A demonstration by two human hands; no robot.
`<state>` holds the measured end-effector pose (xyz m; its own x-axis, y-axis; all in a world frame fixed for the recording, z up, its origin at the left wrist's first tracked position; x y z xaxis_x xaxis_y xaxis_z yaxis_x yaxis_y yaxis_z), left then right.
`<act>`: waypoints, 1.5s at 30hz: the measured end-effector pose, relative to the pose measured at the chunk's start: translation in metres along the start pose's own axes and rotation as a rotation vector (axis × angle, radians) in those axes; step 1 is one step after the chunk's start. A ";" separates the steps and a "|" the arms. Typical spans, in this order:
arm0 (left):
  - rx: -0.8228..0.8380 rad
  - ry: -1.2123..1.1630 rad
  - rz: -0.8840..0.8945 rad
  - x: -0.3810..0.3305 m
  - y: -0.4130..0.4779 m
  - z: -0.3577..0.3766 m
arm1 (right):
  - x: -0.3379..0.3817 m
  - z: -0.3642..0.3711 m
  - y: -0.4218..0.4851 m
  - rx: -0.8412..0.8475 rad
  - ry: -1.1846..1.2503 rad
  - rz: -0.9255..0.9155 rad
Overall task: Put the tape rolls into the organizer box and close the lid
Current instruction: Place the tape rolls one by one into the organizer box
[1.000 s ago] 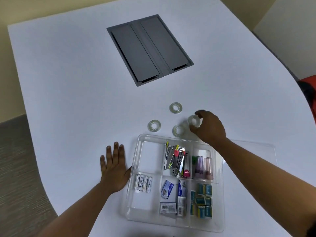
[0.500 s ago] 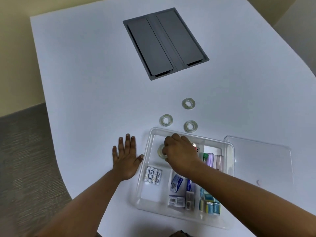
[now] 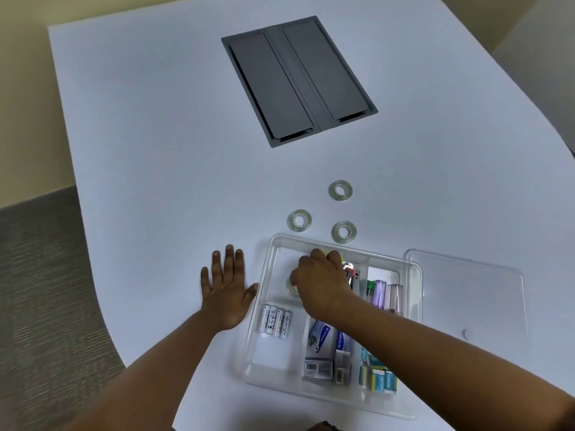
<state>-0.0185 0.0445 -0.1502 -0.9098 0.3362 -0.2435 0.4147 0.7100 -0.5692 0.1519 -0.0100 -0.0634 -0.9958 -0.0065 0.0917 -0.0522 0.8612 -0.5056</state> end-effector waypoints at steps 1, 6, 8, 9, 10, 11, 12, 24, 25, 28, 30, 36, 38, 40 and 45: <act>0.003 0.002 0.002 0.000 0.000 0.000 | -0.006 -0.008 0.001 -0.058 0.074 0.010; -0.002 0.009 -0.001 0.000 -0.001 0.002 | -0.070 -0.054 0.003 -0.393 0.314 0.173; 0.002 0.006 -0.002 0.000 -0.001 0.001 | -0.101 -0.054 0.007 -0.371 0.381 0.268; 0.002 0.003 -0.002 0.000 -0.001 0.001 | -0.114 -0.050 0.009 -0.346 0.426 0.313; 0.002 0.001 -0.002 0.000 -0.001 0.000 | -0.126 -0.045 0.012 -0.315 0.466 0.355; 0.003 0.003 -0.003 0.000 -0.001 0.000 | -0.135 -0.038 0.014 -0.283 0.501 0.391; 0.003 0.009 -0.003 0.000 -0.002 0.001 | -0.142 -0.032 0.016 -0.252 0.531 0.425; 0.018 0.014 -0.002 0.000 -0.001 0.002 | -0.153 -0.003 0.031 -0.172 0.579 0.627; 0.020 0.011 -0.002 0.000 -0.002 0.002 | -0.152 -0.002 0.031 -0.162 0.576 0.633; 0.017 0.008 -0.001 0.000 -0.002 0.002 | -0.151 -0.003 0.033 -0.136 0.534 0.620; 0.018 0.005 0.000 -0.001 -0.002 0.002 | -0.151 -0.009 0.032 -0.182 0.538 0.610; 0.017 0.008 -0.001 0.000 -0.002 0.001 | -0.118 -0.050 0.013 -0.521 0.711 0.427; 0.031 0.005 0.003 0.000 -0.001 0.001 | -0.097 -0.058 0.000 -0.610 0.730 0.330; 0.049 0.001 0.007 0.000 0.000 0.001 | -0.075 -0.056 -0.011 -0.606 0.716 0.233; 0.054 -0.005 0.006 -0.002 -0.002 -0.001 | -0.029 -0.027 -0.021 -0.406 0.407 0.076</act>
<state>-0.0173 0.0435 -0.1478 -0.9075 0.3371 -0.2507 0.4185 0.6736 -0.6092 0.1842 -0.0146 -0.0322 -0.8819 0.1901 0.4314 0.1318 0.9780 -0.1616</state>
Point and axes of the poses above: each hand's wrist, its own y-axis towards the middle knuckle, its own z-axis out of the palm, x = y × z, the point moved 6 cm from there along y, towards the middle knuckle, and after that the axes turned 2 degrees about -z, right-handed, at the moved point
